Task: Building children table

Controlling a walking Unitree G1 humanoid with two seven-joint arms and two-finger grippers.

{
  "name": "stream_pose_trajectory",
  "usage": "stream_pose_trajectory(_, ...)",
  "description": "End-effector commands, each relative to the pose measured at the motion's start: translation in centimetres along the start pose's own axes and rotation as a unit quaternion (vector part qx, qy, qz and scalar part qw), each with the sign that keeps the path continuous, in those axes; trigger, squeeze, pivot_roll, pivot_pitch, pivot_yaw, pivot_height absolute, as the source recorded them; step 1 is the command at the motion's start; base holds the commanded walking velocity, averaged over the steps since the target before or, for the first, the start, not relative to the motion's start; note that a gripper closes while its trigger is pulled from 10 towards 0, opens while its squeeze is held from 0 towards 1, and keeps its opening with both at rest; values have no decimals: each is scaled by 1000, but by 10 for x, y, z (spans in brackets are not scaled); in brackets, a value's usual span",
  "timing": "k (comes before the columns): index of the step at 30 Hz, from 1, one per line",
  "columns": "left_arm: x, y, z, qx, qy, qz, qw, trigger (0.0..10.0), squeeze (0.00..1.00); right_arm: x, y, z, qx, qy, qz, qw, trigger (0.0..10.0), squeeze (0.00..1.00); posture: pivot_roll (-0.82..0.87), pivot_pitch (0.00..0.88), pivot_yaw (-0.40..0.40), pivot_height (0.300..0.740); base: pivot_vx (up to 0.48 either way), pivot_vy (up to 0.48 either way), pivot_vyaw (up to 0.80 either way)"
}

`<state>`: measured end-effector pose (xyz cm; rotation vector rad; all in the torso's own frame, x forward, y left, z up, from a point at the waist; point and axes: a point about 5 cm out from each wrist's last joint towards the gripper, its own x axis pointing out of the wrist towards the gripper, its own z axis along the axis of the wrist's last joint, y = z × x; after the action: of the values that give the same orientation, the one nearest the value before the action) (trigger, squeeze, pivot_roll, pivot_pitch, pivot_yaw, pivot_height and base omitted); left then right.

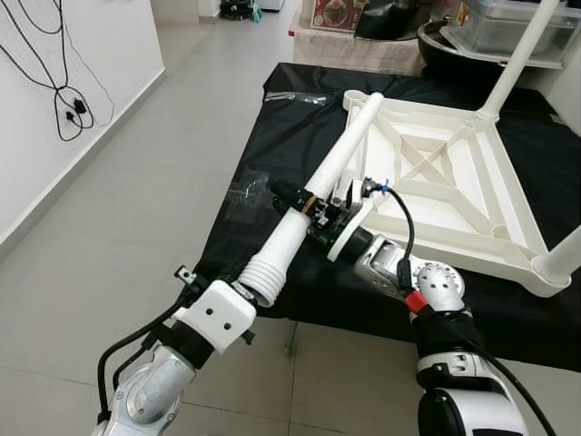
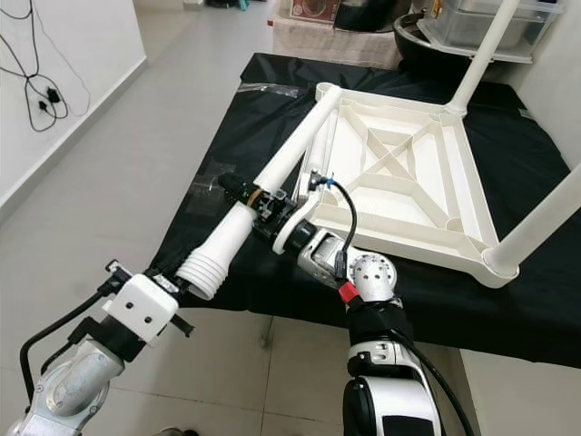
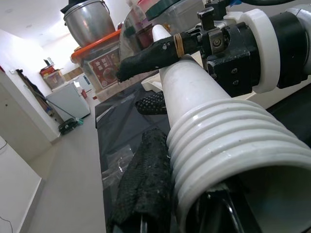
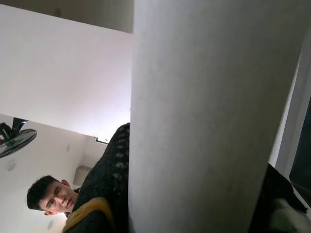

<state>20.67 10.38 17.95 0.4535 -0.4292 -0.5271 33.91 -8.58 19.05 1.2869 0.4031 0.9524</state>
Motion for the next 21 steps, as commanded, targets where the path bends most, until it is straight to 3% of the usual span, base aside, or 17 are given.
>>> stream_pose_trajectory(1,2,-27,17,-25,-45,-77,996,10000,0,11,8,-6,-16,27,11,999,0,0,95,112,-59,740,0,0,0)
stream_pose_trajectory(6,1,-28,9,-49,-14,-77,996,10000,0,10,8,-7,-17,31,13,999,0,0,96,103,-61,740,0,0,0)
stream_pose_trajectory(7,1,-28,5,-63,0,-73,995,10000,1000,10,9,-8,-17,31,15,999,0,0,96,99,-60,740,0,0,0)
stream_pose_trajectory(16,-1,-20,-4,-47,32,-55,997,10000,1000,12,15,-1,-25,21,30,999,0,0,97,86,-61,740,0,0,0)
stream_pose_trajectory(17,-2,-18,-8,-40,40,-50,997,10000,0,12,16,2,-27,16,30,999,0,0,98,87,-60,740,0,0,0)
stream_pose_trajectory(20,-3,-14,-10,-38,45,-38,998,10000,0,12,16,4,-29,13,30,999,0,0,98,87,-60,740,0,0,0)
stream_pose_trajectory(21,-6,-4,-17,-50,67,-6,996,10000,0,11,18,10,-37,1,28,999,0,0,97,92,-62,740,0,0,0)
